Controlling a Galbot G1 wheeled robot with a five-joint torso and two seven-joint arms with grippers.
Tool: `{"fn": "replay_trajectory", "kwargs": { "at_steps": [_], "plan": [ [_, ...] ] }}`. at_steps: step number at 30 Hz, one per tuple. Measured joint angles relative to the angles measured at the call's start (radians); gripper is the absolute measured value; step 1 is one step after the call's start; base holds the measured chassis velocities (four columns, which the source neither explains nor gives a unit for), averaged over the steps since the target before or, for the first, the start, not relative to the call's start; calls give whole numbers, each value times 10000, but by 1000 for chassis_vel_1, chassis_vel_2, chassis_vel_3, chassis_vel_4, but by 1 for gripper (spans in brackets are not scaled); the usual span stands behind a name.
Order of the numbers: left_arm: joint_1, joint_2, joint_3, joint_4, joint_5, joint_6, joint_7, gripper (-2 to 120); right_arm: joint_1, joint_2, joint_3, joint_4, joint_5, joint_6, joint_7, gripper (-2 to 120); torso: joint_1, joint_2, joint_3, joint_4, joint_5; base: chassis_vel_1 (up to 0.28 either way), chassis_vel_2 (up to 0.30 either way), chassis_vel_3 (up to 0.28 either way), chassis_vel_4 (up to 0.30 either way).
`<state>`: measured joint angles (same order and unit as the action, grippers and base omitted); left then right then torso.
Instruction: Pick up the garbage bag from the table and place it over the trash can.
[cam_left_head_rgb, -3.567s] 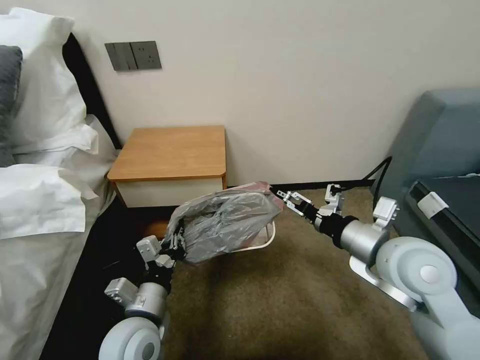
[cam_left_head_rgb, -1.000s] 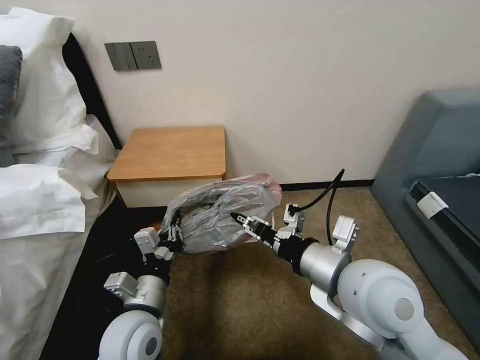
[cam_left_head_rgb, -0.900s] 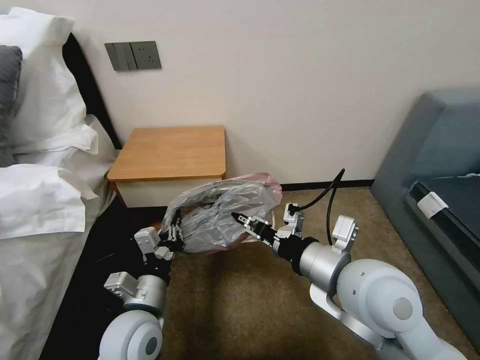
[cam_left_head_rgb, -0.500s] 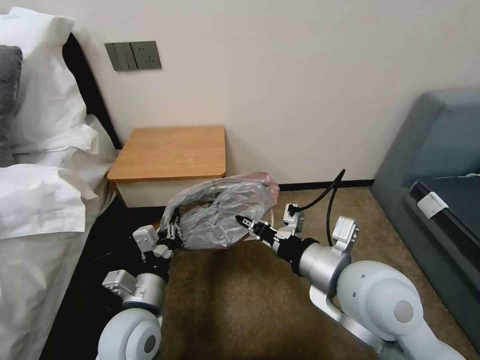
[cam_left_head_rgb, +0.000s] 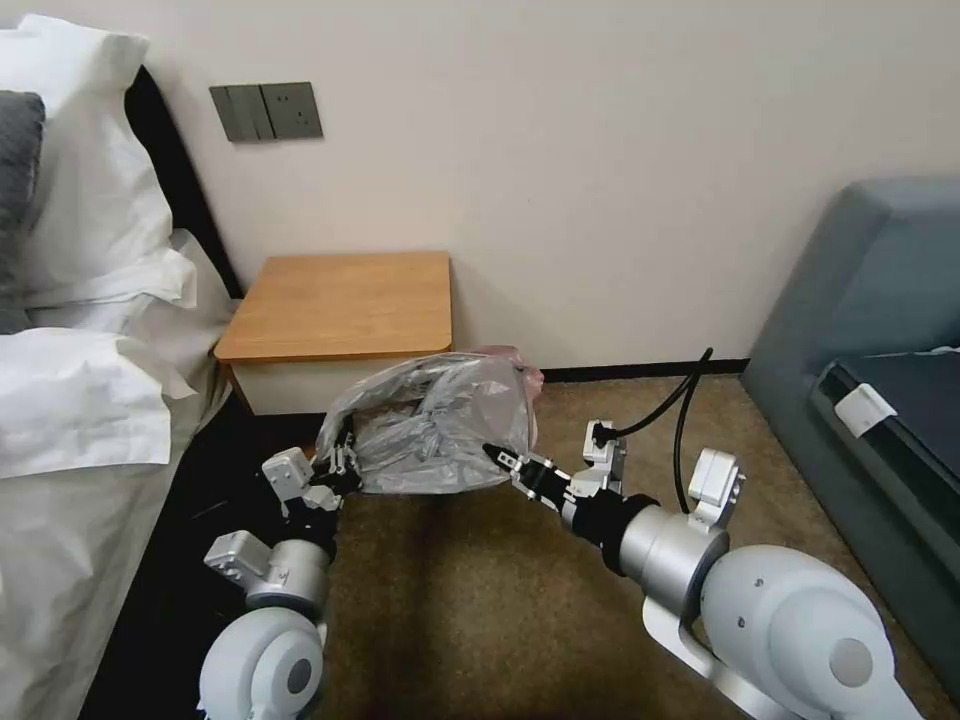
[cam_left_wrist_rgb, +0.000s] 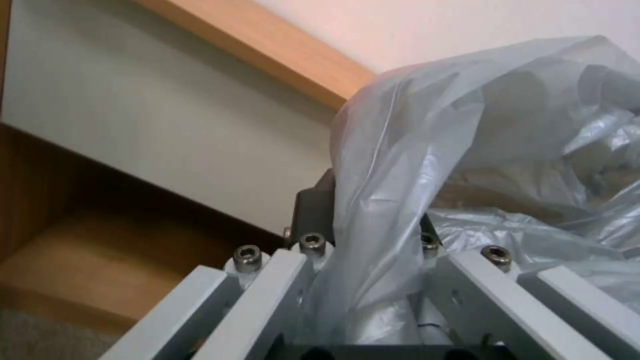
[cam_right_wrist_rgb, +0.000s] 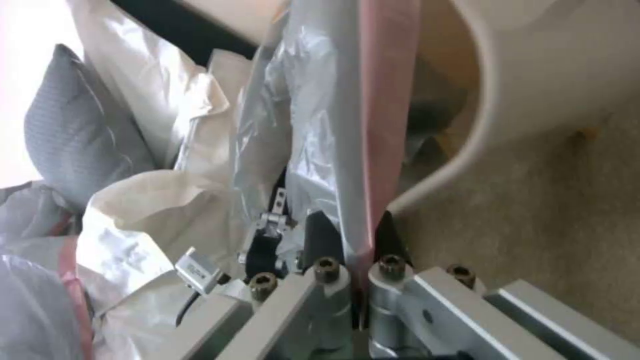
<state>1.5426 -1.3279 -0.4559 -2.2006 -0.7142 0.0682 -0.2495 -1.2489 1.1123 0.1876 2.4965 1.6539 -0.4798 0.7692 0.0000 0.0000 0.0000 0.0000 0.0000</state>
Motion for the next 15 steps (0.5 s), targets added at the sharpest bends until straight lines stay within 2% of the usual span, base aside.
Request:
{"fn": "replay_trajectory", "kwargs": {
  "at_steps": [15],
  "plan": [
    [65, -18, -37, -203, -817, 132, -338, 7, -397, 128, 827, -19, -196, -350, -451, 0, 0, 0, 0, 0, 0, 0, 0, 0, 0]
  ]
}}
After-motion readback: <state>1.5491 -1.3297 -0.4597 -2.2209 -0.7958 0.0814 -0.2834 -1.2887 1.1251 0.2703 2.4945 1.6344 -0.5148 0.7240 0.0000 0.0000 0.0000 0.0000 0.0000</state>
